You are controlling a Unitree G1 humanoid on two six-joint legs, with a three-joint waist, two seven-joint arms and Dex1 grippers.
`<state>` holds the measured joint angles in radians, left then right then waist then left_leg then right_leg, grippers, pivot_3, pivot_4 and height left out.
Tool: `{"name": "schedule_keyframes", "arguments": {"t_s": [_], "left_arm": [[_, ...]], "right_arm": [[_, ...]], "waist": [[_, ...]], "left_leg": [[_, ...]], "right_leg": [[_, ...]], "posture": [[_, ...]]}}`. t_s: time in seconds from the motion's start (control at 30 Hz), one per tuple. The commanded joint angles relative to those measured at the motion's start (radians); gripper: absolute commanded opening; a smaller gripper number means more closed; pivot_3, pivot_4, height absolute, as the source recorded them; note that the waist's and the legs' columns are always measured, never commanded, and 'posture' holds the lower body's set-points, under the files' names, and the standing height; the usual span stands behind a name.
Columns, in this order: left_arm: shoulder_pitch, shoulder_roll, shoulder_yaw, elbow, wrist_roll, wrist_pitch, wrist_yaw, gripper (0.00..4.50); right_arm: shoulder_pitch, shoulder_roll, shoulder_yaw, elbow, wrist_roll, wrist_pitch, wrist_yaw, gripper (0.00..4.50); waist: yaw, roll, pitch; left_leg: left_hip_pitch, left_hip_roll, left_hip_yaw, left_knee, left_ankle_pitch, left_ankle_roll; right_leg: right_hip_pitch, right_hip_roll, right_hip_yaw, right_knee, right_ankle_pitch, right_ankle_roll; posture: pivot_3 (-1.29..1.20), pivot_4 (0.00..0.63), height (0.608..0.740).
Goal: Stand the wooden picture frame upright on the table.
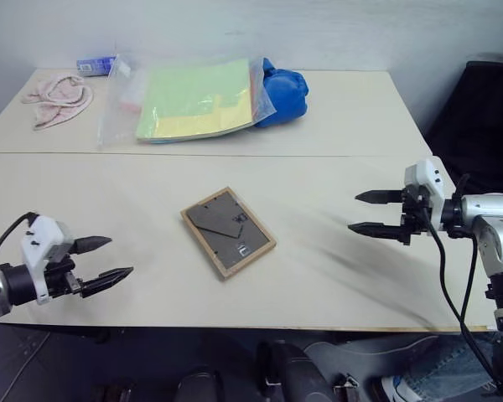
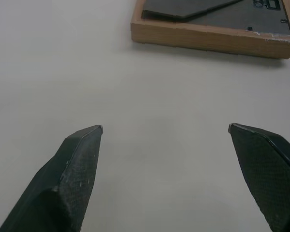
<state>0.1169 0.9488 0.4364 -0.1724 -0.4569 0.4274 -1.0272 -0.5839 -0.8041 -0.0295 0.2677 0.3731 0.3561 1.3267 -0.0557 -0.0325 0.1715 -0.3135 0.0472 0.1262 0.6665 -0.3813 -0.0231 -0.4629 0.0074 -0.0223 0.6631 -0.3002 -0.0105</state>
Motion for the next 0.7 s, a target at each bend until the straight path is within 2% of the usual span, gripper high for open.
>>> {"name": "schedule_keyframes", "arguments": {"t_s": [0.03, 0.23, 0.33, 0.37, 0.4, 0.57, 0.7], "left_arm": [[-0.086, 0.03, -0.12, 0.057, 0.081, -0.093, -0.046, 3.3], [-0.374, -0.01, -0.357, 0.254, 0.2, -0.195, -0.113, 1.44], [-0.482, -0.044, -0.429, 0.353, 0.239, -0.241, -0.147, 0.4], [-0.511, -0.057, -0.448, 0.38, 0.249, -0.248, -0.153, 0.07], [-0.54, -0.073, -0.467, 0.404, 0.258, -0.252, -0.157, 0.03], [-0.658, -0.154, -0.503, 0.503, 0.281, -0.242, -0.134, 0.03], [-0.776, -0.243, -0.507, 0.627, 0.29, -0.254, -0.097, 0.03]], "right_arm": [[-0.031, 0.047, 0.057, -0.096, -0.02, 0.003, -0.032, 3.17], [-0.084, 0.206, 0.174, -0.06, -0.119, -0.074, -0.13, 1.09], [-0.109, 0.263, 0.217, -0.001, -0.175, -0.115, -0.164, 0.0], [-0.115, 0.278, 0.233, 0.027, -0.197, -0.127, -0.177, 0.0], [-0.117, 0.291, 0.251, 0.052, -0.217, -0.144, -0.18, 0.0], [-0.104, 0.33, 0.294, 0.067, -0.252, -0.174, -0.179, 0.0], [-0.035, 0.328, 0.305, -0.082, -0.213, -0.117, -0.145, 0.0]], "waist": [[-0.001, 0.0, 0.0], [0.002, 0.0, 0.0], [0.0, 0.0, 0.0], [-0.001, 0.0, 0.0], [-0.001, 0.0, 0.0], [-0.001, 0.0, 0.0], [0.003, 0.0, 0.0]], "left_leg": [[0.0, 0.0, 0.0, 0.0, 0.0, 0.0], [-0.002, 0.0, 0.0, 0.001, 0.0, 0.0], [-0.003, 0.0, 0.001, 0.002, 0.0, 0.0], [-0.003, 0.0, 0.001, 0.002, 0.0, 0.0], [-0.003, 0.0, 0.001, 0.003, 0.0, 0.0], [-0.005, 0.001, 0.001, 0.01, -0.001, 0.001], [-0.005, 0.001, 0.0, 0.014, -0.001, 0.001]], "right_leg": [[0.0, 0.0, 0.0, 0.0, 0.0, 0.0], [-0.001, 0.0, -0.001, 0.0, 0.0, 0.0], [-0.002, 0.0, -0.001, 0.001, 0.0, 0.0], [-0.002, 0.0, -0.001, 0.001, 0.0, 0.0], [-0.002, 0.0, -0.001, 0.001, 0.0, 0.0], [-0.003, 0.0, -0.002, 0.006, 0.0, 0.0], [-0.003, -0.001, -0.002, 0.01, 0.0, 0.0]], "posture": [[0.0, 0.15, 0.74], [0.0, 0.15, 0.74], [0.0, 0.15, 0.74], [0.0, 0.15, 0.74], [0.0, 0.15, 0.74], [0.0, 0.15, 0.74], [0.0, 0.15, 0.74]]}}
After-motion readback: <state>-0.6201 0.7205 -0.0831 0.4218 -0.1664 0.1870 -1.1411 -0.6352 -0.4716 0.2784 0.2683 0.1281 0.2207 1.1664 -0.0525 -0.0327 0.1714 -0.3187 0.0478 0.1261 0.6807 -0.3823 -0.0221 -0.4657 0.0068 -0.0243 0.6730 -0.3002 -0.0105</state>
